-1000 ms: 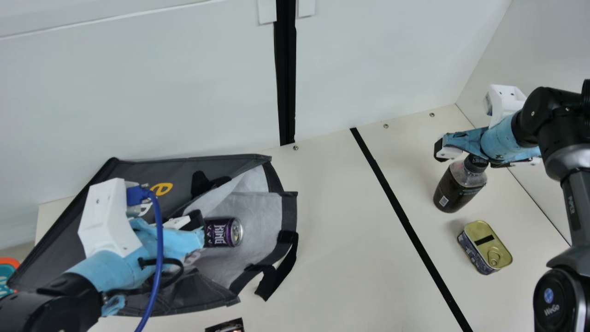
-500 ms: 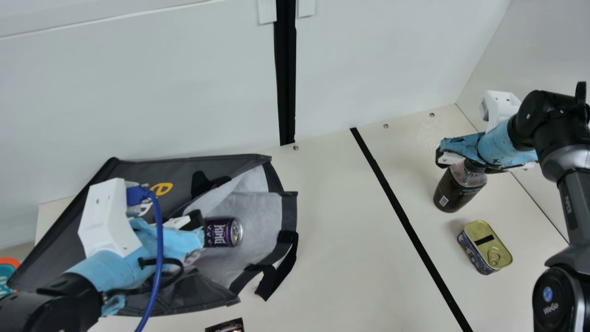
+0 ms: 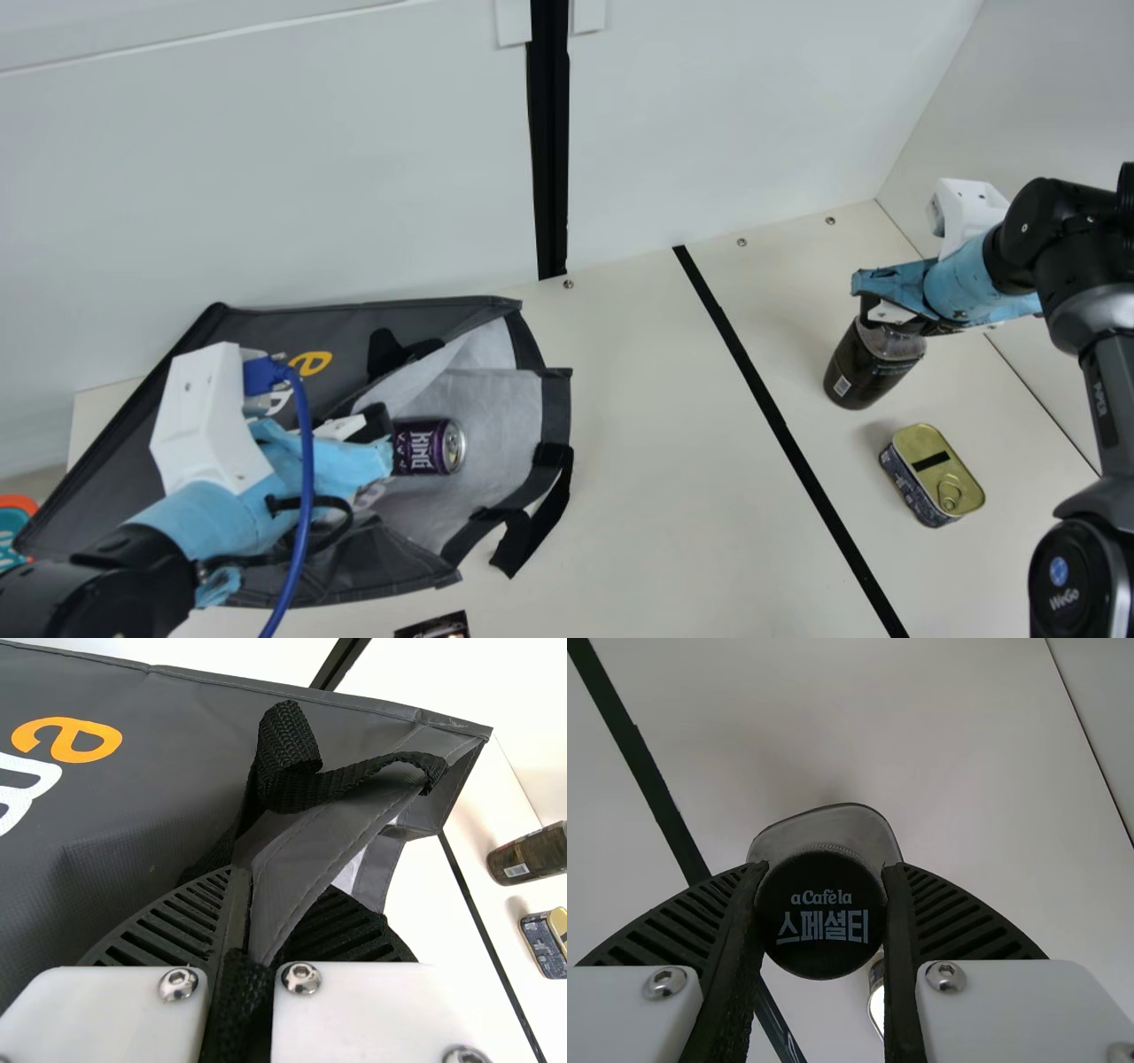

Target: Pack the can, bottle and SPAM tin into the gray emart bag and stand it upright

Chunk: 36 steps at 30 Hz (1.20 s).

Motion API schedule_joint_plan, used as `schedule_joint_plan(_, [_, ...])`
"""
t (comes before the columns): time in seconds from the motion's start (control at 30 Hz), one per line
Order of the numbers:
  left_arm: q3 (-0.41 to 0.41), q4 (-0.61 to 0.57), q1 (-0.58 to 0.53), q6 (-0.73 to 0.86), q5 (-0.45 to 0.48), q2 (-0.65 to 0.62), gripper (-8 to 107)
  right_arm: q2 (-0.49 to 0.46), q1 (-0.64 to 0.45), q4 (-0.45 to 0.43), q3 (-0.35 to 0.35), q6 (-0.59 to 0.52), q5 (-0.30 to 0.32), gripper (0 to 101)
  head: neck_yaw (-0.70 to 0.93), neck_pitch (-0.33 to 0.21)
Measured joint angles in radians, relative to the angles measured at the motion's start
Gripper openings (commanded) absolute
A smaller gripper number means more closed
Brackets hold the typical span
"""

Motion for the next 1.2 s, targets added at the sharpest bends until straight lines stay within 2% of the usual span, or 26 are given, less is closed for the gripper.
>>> schedule_joint_plan(0.67, [0.0, 0.0, 0.0, 0.0, 0.0, 0.0, -8, -0.063, 0.057, 0.049, 0.002, -0.122, -0.018, 0, 0.0, 0.0])
schedule_joint_plan(1.2, [0.0, 0.0, 0.0, 0.0, 0.0, 0.0, -8, -0.142, 0.149, 0.09, 0.059, -0.137, 0.009, 0, 0.0, 0.0])
